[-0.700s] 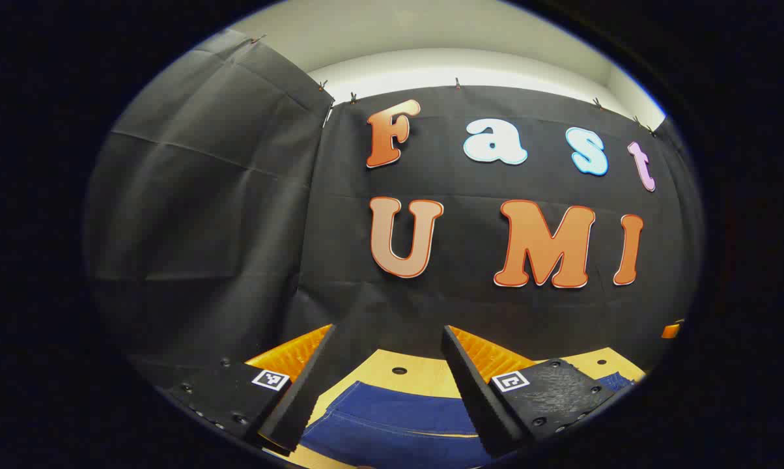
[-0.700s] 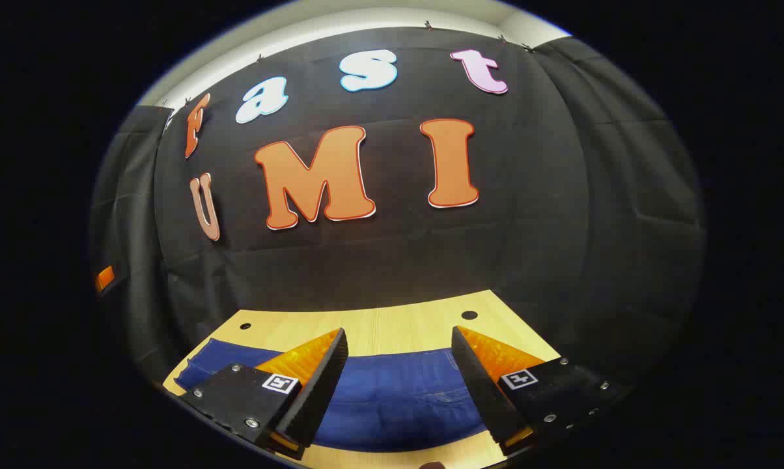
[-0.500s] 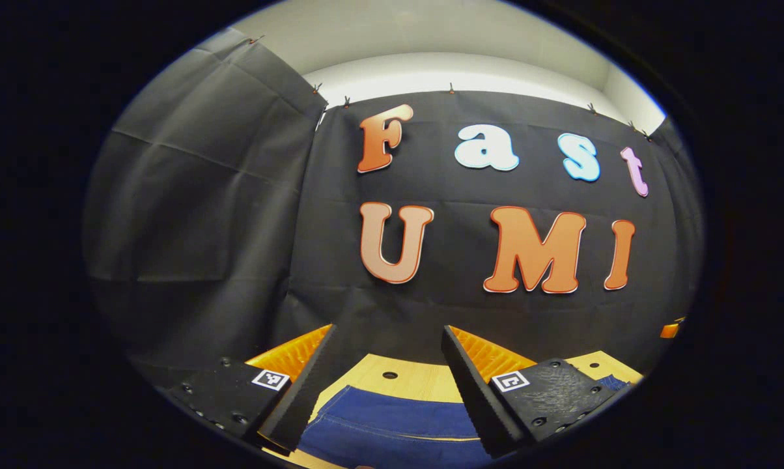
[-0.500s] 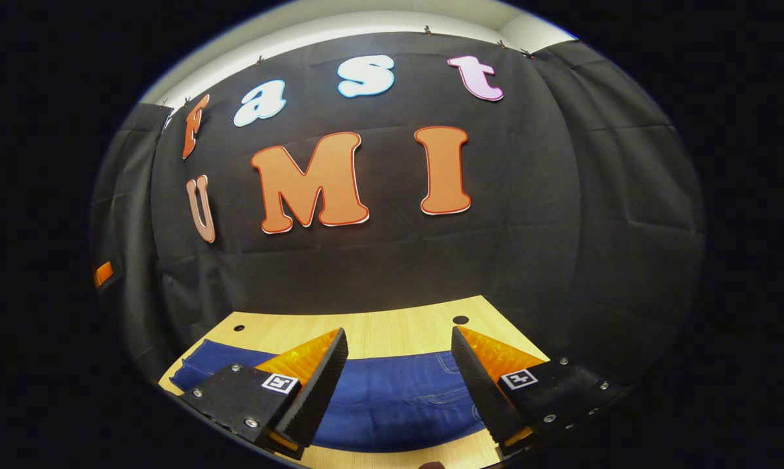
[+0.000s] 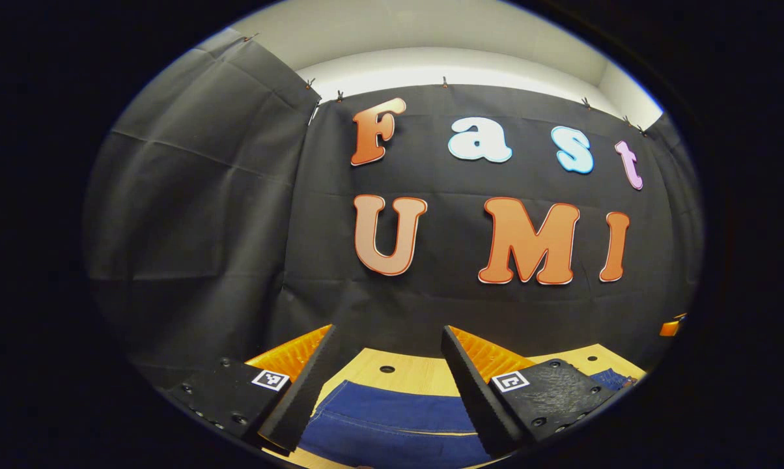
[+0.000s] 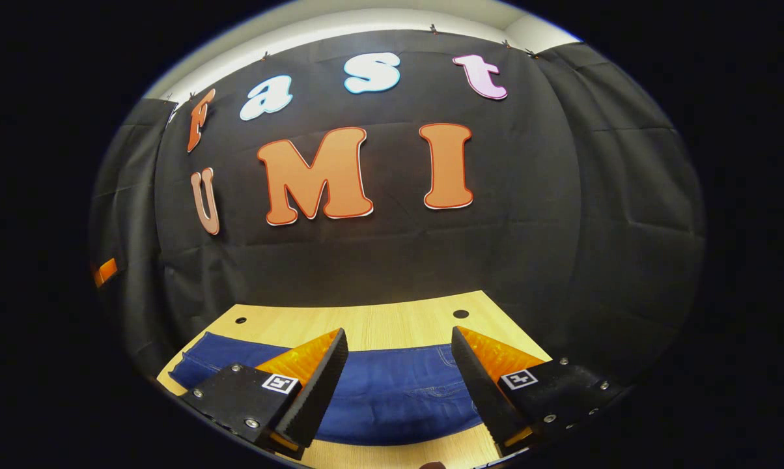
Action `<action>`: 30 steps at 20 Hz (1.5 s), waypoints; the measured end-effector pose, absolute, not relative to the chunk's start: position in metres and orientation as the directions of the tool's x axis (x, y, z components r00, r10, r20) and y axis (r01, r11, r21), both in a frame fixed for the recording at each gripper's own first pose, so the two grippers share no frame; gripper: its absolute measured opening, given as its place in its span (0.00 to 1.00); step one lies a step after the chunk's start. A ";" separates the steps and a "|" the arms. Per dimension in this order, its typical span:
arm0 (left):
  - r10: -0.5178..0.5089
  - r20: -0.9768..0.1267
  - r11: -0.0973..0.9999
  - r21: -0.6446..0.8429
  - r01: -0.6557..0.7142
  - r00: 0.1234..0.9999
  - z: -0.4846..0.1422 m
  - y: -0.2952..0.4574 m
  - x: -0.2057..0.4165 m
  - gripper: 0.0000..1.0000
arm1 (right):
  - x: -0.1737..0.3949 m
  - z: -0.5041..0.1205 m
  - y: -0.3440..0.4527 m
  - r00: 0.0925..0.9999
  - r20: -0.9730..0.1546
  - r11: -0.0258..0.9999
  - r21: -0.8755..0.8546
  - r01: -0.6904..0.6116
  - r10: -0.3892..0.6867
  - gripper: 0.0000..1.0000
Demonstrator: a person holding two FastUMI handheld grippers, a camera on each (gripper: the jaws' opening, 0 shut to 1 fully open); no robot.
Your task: Grasp the waist and the cuffs of the jeans and fold them to make the two legs overlap; first hold the waist and fold one-third of the jeans toward the cuffs, then hold the cuffs and fold the remaining one-third in the same direction to finish folding.
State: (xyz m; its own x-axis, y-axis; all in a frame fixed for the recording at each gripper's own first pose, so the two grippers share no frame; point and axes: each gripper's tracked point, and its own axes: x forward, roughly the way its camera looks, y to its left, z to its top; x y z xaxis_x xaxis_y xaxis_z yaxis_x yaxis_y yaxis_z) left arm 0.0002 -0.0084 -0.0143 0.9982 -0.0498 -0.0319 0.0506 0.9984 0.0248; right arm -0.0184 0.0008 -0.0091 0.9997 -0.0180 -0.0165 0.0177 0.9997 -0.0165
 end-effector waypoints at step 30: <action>-0.052 -0.680 0.000 0.732 0.681 0.731 -0.371 0.047 -0.026 0.99 | -0.004 -0.147 0.008 0.918 -0.396 0.999 -0.035 0.002 -0.016 0.98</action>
State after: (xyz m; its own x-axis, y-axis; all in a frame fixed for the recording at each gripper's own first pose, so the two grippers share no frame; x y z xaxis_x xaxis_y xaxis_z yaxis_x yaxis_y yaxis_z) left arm -0.0260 0.0467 -0.3714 0.7312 -0.0520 -0.6801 0.6810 -0.0003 0.7322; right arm -0.0045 0.0080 -0.1469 0.9183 -0.0158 -0.3956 0.0022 0.9994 -0.0347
